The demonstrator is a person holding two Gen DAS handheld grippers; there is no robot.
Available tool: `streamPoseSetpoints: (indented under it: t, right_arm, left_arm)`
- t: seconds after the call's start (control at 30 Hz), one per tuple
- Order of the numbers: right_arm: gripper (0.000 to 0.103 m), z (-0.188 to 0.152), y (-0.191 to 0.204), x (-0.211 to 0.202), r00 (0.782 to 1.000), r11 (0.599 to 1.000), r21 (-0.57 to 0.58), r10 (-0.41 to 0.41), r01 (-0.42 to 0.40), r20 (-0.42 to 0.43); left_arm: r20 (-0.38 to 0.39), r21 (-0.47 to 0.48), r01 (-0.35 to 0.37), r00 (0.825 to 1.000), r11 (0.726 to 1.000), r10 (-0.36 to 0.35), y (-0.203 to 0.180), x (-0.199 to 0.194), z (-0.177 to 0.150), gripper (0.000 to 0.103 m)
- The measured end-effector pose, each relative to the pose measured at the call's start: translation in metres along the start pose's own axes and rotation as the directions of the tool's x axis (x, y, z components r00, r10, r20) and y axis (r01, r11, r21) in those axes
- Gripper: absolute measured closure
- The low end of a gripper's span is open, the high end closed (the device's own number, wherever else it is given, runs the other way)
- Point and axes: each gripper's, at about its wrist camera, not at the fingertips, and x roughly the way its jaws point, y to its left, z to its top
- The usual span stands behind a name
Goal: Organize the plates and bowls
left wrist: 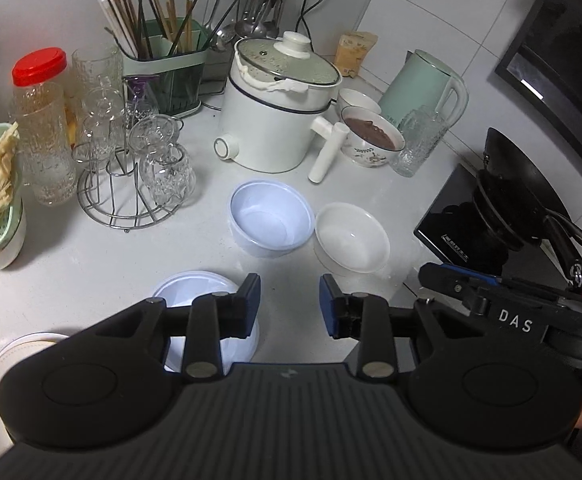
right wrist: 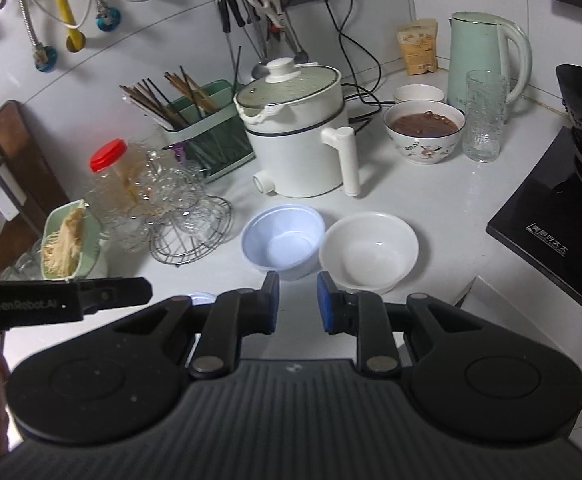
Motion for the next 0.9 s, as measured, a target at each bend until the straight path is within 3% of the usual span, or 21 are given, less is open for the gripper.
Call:
streamPoseSetpoints:
  t: [0.13, 0.47, 0.53, 0.57, 0.6, 0.9]
  right_arm:
    - [0.078, 0.004, -0.007, 0.009, 1.000, 1.000, -0.004, -0.001, 0.001, 0.000]
    - [0.078, 0.032, -0.027, 0.049, 1.000, 0.999, -0.036, 0.016, -0.016, -0.012]
    - [0.064, 0.038, -0.034, 0.060, 1.000, 0.999, -0.028, 0.021, -0.022, -0.020]
    - [0.050, 0.041, -0.037, 0.065, 0.999, 0.999, -0.022, 0.024, -0.024, -0.023]
    - [0.047, 0.044, -0.040, 0.070, 0.999, 0.999, -0.018, 0.031, -0.032, -0.023]
    - [0.048, 0.068, -0.049, 0.118, 0.997, 0.999, 0.008, 0.052, -0.052, -0.064]
  left_arm:
    - [0.005, -0.014, -0.001, 1.000, 1.000, 0.001, 0.003, 0.010, 0.001, 0.064]
    - [0.018, -0.069, -0.035, 0.999, 0.997, 0.037, 0.007, 0.051, 0.024, 0.050]
    - [0.014, -0.079, -0.042, 0.999, 0.996, 0.044, 0.009, 0.061, 0.028, 0.049]
    - [0.011, -0.085, -0.048, 0.999, 0.995, 0.049, 0.010, 0.066, 0.031, 0.049]
    - [0.009, -0.093, -0.052, 0.999, 0.994, 0.053, 0.012, 0.072, 0.033, 0.049]
    - [-0.057, -0.122, -0.073, 0.996, 0.990, 0.066, 0.032, 0.120, 0.059, 0.049]
